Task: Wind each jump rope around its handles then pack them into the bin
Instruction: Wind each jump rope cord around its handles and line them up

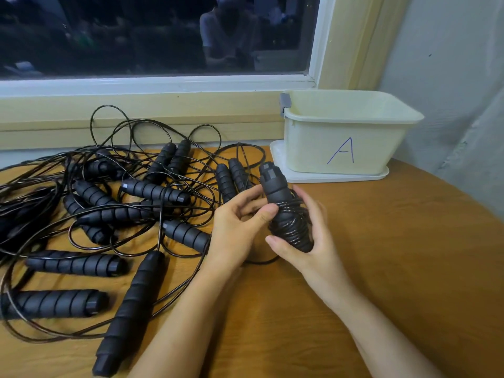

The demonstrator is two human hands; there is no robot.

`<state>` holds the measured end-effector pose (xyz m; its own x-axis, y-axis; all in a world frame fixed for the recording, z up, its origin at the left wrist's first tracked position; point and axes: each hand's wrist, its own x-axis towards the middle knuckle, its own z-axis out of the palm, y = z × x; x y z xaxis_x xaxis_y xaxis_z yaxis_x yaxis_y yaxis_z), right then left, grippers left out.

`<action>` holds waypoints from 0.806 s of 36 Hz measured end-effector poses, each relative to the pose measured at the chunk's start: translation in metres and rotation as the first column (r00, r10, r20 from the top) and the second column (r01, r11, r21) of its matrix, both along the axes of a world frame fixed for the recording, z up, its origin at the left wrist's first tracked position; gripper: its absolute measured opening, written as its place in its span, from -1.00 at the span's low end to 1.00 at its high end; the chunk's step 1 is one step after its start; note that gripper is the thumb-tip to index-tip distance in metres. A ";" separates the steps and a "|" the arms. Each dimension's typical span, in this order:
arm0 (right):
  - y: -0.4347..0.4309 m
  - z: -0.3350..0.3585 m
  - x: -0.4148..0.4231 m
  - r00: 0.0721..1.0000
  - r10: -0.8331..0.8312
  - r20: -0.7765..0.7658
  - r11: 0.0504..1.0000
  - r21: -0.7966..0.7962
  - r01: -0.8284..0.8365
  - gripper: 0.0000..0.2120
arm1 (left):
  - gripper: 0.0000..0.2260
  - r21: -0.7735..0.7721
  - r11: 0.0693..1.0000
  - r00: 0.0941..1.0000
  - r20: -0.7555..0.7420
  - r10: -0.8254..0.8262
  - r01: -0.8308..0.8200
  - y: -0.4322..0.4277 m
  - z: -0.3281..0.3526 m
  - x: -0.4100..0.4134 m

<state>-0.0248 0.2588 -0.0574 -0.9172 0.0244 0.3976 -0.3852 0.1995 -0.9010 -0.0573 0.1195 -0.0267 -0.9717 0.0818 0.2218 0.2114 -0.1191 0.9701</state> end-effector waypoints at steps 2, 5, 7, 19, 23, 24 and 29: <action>0.000 0.001 -0.001 0.998 -0.052 -0.044 0.998 0.034 0.054 -0.24 | -0.65 0.022 0.999 0.999 0.008 0.033 -0.033 0.000 0.001 0.000; -0.002 0.001 0.001 0.995 -0.066 -0.076 0.997 0.022 0.068 -0.28 | -0.64 0.050 0.997 0.998 0.017 0.061 -0.062 -0.001 0.001 0.000; -0.002 0.003 0.003 0.994 -0.075 -0.086 0.997 0.006 0.075 -0.33 | -0.65 0.043 0.998 0.998 0.009 0.055 -0.055 -0.002 0.001 0.000; 0.004 0.011 0.005 1.000 -0.015 -0.018 0.992 -0.125 0.013 -0.40 | -0.67 0.063 0.998 0.999 -0.017 0.030 -0.029 -0.007 0.003 -0.001; 0.004 0.010 0.004 1.000 0.014 -0.002 0.983 -0.184 -0.014 -0.41 | -0.68 0.109 0.994 1.000 0.006 0.020 -0.020 -0.009 0.004 -0.003; 0.004 0.010 0.003 1.000 0.018 0.002 0.979 -0.202 -0.017 -0.41 | -0.67 0.116 0.993 1.000 0.012 0.012 -0.013 -0.011 0.004 -0.003; 0.005 0.009 0.003 0.999 0.036 0.017 0.965 -0.260 -0.031 -0.43 | -0.51 0.107 0.994 0.999 0.041 -0.030 0.026 -0.015 0.002 -0.006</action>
